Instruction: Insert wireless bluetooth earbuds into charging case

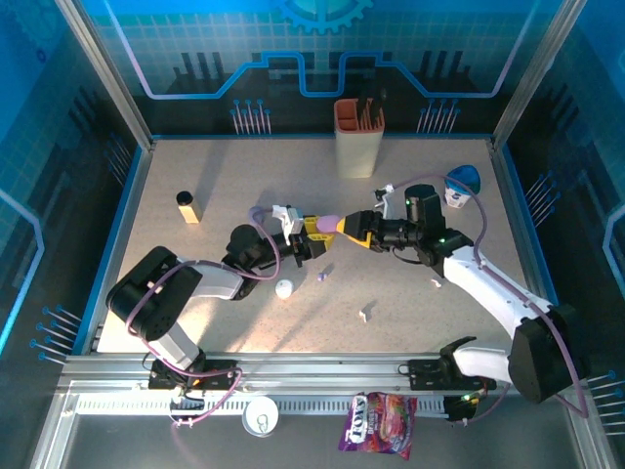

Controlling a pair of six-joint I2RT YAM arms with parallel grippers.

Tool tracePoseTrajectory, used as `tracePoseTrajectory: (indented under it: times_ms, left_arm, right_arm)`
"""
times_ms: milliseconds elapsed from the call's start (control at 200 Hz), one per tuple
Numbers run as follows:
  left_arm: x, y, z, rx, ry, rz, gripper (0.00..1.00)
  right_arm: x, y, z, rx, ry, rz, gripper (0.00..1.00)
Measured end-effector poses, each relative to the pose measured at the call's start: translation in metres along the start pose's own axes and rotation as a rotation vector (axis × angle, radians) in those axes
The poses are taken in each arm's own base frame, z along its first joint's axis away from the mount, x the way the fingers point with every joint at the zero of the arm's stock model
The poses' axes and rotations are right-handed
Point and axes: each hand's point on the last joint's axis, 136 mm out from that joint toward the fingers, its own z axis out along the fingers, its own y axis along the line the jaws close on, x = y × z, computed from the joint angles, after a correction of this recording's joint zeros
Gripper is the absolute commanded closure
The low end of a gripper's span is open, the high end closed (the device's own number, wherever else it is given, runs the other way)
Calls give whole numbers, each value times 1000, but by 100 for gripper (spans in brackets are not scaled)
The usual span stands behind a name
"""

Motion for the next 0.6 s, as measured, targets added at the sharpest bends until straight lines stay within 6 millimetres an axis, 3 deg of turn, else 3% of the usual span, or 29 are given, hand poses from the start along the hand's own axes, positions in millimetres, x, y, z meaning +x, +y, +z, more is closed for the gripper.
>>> tracePoseTrajectory:
  times_ms: [320, 505, 600]
  left_arm:
    - [-1, -3, 1, 14, -1, -11, 68]
    - [-4, -4, 2, 18, -8, -5, 68]
    - [-5, -4, 2, 18, -12, -2, 68]
  right_arm:
    - [-8, 20, 6, -124, -10, 22, 47]
    - [-10, 22, 13, -175, -1, 52, 61]
    - [-10, 23, 13, -183, -1, 60, 73]
